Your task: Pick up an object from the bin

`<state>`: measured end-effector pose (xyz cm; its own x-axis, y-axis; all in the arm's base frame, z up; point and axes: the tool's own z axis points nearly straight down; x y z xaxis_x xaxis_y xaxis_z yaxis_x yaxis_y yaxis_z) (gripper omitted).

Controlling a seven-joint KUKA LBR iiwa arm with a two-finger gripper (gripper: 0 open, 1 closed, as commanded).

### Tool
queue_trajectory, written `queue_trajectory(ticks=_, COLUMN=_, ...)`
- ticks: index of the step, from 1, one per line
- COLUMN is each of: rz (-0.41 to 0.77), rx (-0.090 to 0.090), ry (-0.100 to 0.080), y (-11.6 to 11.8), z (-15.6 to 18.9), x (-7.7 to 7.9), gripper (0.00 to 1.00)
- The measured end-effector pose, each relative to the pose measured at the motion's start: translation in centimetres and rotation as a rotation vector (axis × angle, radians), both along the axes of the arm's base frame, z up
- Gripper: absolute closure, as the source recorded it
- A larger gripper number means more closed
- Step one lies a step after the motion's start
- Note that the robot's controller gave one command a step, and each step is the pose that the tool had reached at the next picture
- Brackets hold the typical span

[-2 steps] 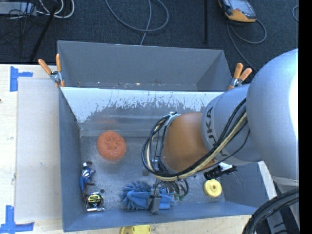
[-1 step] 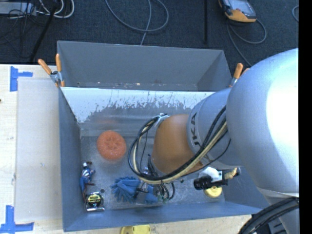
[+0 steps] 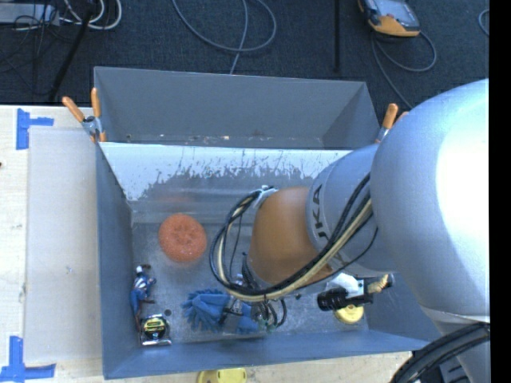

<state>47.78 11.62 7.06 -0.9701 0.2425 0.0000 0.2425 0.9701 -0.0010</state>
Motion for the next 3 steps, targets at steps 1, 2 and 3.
queue_trajectory(ticks=1, rz=0.004, rx=-0.001, ry=0.006, y=1.0, z=6.1, x=1.7, gripper=1.00)
queue_trajectory(ticks=2, rz=-0.037, rx=0.002, ry=-0.003, y=1.6, z=8.7, x=1.4, gripper=1.00)
queue_trajectory(ticks=3, rz=-0.042, rx=-0.002, ry=0.008, y=0.6, z=11.8, x=1.3, gripper=1.00)
